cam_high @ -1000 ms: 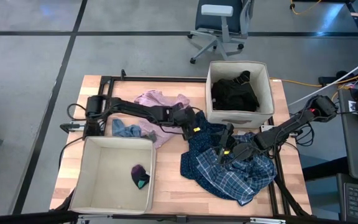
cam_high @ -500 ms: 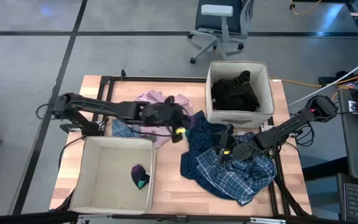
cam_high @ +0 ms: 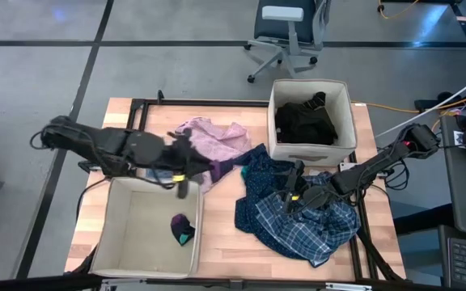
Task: Sort clothes
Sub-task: Put the blue sock into the bottom white laundry organizer
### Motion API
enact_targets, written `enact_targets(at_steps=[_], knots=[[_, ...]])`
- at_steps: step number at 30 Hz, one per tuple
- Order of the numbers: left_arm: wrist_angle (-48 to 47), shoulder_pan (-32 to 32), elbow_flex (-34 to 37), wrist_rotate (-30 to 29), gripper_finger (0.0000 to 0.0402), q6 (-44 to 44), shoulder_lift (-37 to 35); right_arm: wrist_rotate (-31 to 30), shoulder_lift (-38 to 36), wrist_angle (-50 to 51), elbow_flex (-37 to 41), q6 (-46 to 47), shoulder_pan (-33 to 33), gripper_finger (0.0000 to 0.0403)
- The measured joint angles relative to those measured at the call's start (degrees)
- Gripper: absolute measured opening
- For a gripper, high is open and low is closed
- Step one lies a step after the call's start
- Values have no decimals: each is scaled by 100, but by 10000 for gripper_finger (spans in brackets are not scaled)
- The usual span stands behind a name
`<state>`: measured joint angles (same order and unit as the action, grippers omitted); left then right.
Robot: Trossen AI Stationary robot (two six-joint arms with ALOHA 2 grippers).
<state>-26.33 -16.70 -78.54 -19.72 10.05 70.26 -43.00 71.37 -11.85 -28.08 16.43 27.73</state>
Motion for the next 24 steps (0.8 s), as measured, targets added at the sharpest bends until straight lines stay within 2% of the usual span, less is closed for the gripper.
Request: enact_targets(at_steps=[9, 16, 24], knots=[[-1484, -755, 0, 168, 21, 1758, -763, -4, 0, -3, 0, 0, 0, 244], [-2556, -1363, 0, 323, 23, 3184, -879, -9, 0, -5, 0, 0, 0, 244], [-2891, -1911, 567, 262, 23, 4198, -855, -106, 0, -14, 0, 0, 0, 244]])
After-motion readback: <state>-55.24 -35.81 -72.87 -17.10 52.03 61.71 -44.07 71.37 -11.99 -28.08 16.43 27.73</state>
